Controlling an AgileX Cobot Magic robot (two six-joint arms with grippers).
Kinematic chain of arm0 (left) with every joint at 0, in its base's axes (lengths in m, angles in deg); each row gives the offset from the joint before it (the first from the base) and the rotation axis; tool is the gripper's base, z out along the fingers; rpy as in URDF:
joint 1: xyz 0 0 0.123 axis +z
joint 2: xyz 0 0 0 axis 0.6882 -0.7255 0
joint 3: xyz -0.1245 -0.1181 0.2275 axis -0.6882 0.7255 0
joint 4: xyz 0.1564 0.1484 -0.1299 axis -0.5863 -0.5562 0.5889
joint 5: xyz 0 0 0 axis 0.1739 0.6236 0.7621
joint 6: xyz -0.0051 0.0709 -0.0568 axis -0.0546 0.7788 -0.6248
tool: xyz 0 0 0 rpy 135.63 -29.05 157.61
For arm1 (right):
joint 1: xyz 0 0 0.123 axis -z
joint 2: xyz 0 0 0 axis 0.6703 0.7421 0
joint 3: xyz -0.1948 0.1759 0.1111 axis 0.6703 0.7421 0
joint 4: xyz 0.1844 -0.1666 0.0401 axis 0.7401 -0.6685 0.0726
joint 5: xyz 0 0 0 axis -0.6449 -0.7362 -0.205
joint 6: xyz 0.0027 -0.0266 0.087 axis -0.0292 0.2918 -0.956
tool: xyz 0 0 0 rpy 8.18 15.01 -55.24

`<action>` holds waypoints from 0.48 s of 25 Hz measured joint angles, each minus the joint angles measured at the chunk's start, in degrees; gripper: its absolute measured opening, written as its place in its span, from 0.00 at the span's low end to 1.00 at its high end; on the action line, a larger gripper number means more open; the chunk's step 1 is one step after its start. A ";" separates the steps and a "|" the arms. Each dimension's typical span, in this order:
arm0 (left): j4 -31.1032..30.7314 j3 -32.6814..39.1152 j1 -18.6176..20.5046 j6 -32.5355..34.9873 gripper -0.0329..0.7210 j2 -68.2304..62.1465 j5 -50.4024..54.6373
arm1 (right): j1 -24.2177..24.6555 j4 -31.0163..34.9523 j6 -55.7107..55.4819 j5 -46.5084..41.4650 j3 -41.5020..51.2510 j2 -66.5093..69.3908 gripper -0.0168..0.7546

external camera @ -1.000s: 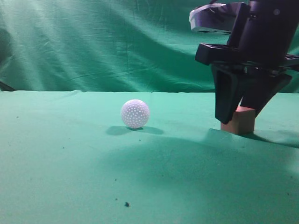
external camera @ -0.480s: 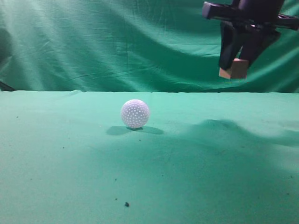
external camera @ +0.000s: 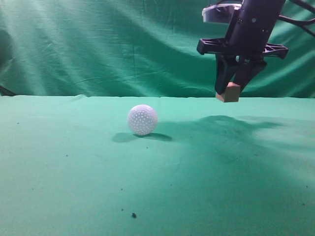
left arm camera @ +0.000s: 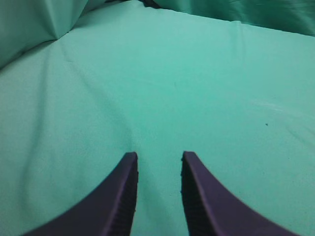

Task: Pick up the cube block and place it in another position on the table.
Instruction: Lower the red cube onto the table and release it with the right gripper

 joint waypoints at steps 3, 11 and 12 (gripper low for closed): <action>0.00 0.00 0.00 0.00 0.36 0.00 0.00 | 0.00 0.00 0.03 -0.14 0.00 1.25 0.32; 0.00 0.00 0.00 0.00 0.36 0.00 0.00 | 0.00 0.00 0.03 -2.83 0.00 2.33 0.61; 0.00 0.00 0.00 0.00 0.36 0.00 0.00 | 0.00 0.00 -0.08 -2.84 0.00 1.89 0.61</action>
